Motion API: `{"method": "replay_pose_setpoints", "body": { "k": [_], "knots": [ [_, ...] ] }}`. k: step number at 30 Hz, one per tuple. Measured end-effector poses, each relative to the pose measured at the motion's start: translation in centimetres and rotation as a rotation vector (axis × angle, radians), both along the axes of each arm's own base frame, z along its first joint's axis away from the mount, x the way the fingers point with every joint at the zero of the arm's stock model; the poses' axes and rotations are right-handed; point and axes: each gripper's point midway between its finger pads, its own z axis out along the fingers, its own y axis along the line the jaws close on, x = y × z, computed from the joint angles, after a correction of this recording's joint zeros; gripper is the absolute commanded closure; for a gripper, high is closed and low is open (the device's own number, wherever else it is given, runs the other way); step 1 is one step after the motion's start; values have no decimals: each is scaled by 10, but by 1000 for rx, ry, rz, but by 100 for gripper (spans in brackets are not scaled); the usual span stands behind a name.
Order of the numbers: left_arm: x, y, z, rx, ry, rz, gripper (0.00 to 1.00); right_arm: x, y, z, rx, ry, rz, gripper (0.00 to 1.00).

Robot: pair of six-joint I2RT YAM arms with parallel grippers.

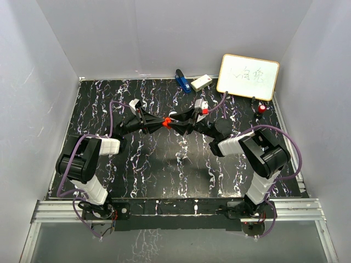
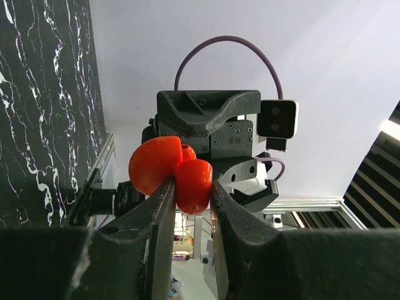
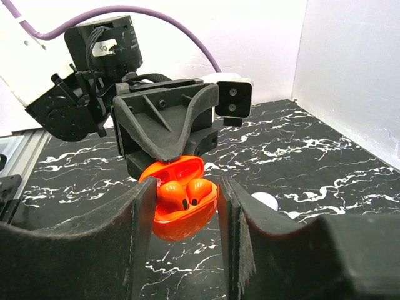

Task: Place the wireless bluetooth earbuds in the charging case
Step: Place the earbud in the charging case, then close the charging case.

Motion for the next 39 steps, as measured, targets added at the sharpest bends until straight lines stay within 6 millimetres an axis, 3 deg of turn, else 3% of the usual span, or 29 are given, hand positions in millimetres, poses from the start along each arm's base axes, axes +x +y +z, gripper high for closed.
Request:
{"method": "replay_pose_setpoints", "body": {
  "k": [8,18,28,31,39],
  "knots": [
    [0,0,0,-3,-13,0,100,1,-13,8,11,-3,-27,56],
    [6,-2,-18,7,37,0,100,9,-28,24,47,-12,-97,58],
    [27,-3,-10,0,12,59,100,25,-60,31,-51,88,-397,51],
    [37,-3,-12,4,10,101,100,12,-57,10,-110,110,-435,46],
    [57,-3,-16,-25,64,221,100,-10,-52,-91,-266,194,-492,45]
  ]
}}
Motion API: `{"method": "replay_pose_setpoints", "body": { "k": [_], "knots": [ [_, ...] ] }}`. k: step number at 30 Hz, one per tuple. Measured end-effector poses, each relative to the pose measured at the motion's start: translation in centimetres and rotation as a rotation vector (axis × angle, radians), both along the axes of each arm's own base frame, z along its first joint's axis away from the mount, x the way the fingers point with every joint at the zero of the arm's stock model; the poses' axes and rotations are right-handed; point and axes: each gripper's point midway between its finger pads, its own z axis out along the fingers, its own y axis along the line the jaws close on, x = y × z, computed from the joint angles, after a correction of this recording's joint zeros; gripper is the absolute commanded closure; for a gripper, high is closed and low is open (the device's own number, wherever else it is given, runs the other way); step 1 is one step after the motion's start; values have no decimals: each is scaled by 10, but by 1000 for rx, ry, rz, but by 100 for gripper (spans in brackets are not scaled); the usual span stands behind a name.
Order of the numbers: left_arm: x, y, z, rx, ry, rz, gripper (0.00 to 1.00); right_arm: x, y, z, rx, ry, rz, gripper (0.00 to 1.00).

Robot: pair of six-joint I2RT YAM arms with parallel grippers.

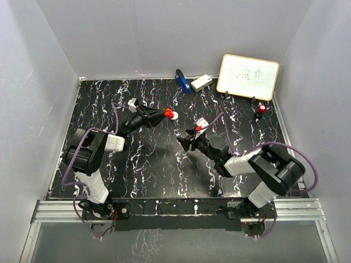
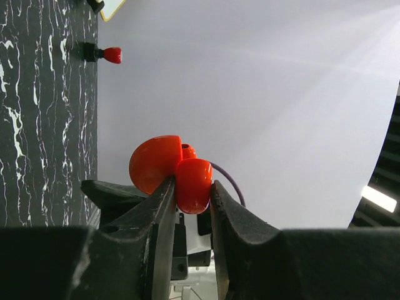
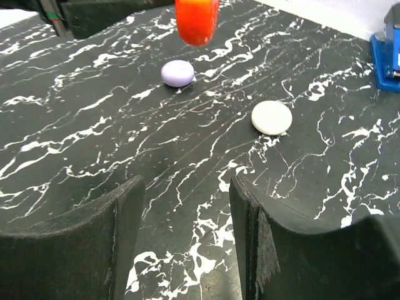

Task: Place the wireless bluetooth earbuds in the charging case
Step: Close the charging case.

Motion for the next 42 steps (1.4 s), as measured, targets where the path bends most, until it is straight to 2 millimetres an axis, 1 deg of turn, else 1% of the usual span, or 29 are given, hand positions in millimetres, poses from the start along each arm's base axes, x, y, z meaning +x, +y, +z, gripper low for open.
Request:
{"method": "replay_pose_setpoints", "body": {
  "k": [2,4,5,7,12,15,18,25,28,34,42],
  "knots": [
    [1,-2,-1,-5,11,20,100,5,0,-12,-11,6,-22,45],
    [2,-5,-3,-7,22,33,100,9,1,-15,-2,-5,-37,45],
    [2,-6,-3,-7,25,40,100,12,2,-13,7,-16,-42,45],
    [1,-7,-4,-6,31,53,100,18,5,-4,29,-41,-50,45],
    [-3,-6,-9,-5,49,80,100,37,18,26,105,-123,-63,44],
    [-4,-3,-15,-4,74,97,100,42,23,32,130,-141,-60,44],
    [-3,-3,-16,-6,80,108,100,48,29,28,140,-134,-57,44],
    [-2,-3,-15,-9,80,113,100,52,33,19,147,-117,-57,44],
    [-3,-4,-15,-9,79,109,100,53,34,20,159,-116,-56,44],
    [-5,-5,-9,-14,67,106,100,59,33,28,186,-129,-64,44],
    [-7,-6,-7,-15,63,102,100,70,26,24,202,-113,-91,43]
  ]
}}
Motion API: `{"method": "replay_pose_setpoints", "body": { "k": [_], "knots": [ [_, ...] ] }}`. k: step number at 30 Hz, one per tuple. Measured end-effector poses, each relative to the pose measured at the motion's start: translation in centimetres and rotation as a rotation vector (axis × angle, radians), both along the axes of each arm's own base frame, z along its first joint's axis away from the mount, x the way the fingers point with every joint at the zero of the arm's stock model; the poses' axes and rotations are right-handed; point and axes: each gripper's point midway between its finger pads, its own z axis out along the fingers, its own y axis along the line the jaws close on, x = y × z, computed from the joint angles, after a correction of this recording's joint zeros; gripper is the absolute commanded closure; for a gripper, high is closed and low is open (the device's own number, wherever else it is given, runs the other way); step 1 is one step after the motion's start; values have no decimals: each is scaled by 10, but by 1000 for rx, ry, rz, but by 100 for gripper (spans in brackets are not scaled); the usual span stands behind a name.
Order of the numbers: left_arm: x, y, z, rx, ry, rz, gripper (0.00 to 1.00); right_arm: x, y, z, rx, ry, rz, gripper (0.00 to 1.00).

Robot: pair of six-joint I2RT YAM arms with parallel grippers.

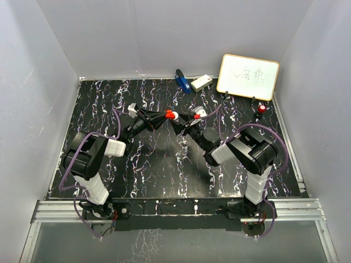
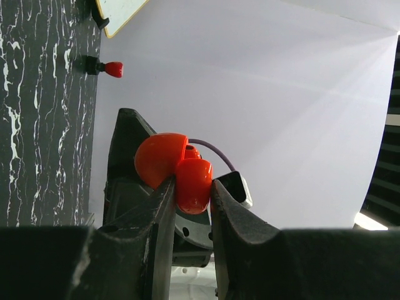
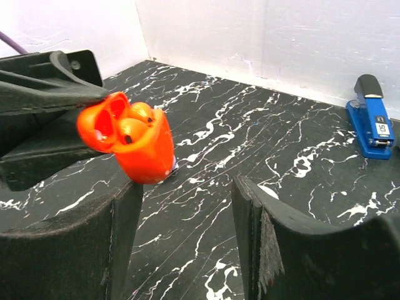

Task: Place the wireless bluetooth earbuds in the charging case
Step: Close the charging case.

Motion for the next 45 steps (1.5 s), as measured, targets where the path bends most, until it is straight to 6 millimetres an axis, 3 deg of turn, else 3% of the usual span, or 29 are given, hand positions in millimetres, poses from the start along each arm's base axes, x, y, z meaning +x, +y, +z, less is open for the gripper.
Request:
{"method": "replay_pose_setpoints", "body": {
  "k": [8,16,28,45],
  "knots": [
    [-6,1,13,-8,-30,-6,100,14,-17,-2,19,8,-62,43],
    [-9,2,4,7,-4,-8,100,18,-18,-3,18,23,-60,42],
    [1,-2,16,-4,-39,-8,100,4,-17,-7,9,46,-7,42],
    [2,-21,-6,12,5,-47,100,2,-12,-6,8,50,21,42]
  ]
}}
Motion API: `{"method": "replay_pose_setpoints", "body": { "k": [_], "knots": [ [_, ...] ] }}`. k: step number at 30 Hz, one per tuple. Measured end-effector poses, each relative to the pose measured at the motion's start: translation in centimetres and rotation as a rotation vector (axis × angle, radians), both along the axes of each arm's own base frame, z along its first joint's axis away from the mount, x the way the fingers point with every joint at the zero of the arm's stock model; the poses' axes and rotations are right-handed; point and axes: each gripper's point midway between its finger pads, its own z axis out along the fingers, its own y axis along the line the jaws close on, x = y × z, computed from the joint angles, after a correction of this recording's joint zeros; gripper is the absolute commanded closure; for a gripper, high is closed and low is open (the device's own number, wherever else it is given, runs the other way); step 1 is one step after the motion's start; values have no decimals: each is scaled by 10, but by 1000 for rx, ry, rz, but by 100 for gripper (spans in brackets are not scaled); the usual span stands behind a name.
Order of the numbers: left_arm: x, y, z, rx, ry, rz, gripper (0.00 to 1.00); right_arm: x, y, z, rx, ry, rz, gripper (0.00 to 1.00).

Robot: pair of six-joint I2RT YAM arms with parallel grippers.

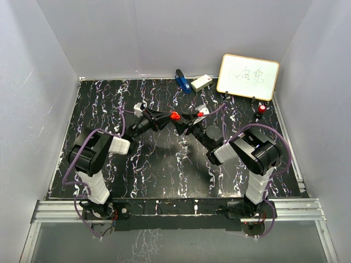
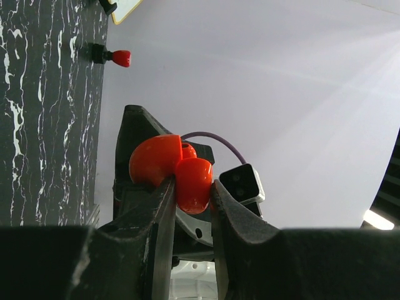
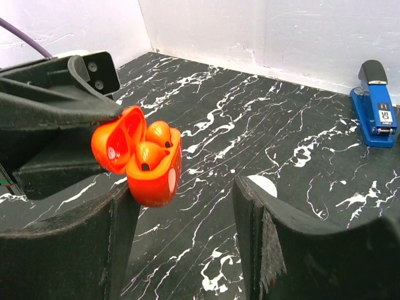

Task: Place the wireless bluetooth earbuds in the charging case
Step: Close the charging case.

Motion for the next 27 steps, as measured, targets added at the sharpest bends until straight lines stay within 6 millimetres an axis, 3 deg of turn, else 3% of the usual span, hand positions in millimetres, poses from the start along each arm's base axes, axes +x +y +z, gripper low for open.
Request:
{"method": "replay_pose_setpoints", "body": {
  "k": [27],
  "knots": [
    [-10,0,-4,4,17,-15,100,15,-16,2,-1,-7,-106,38]
  ]
}}
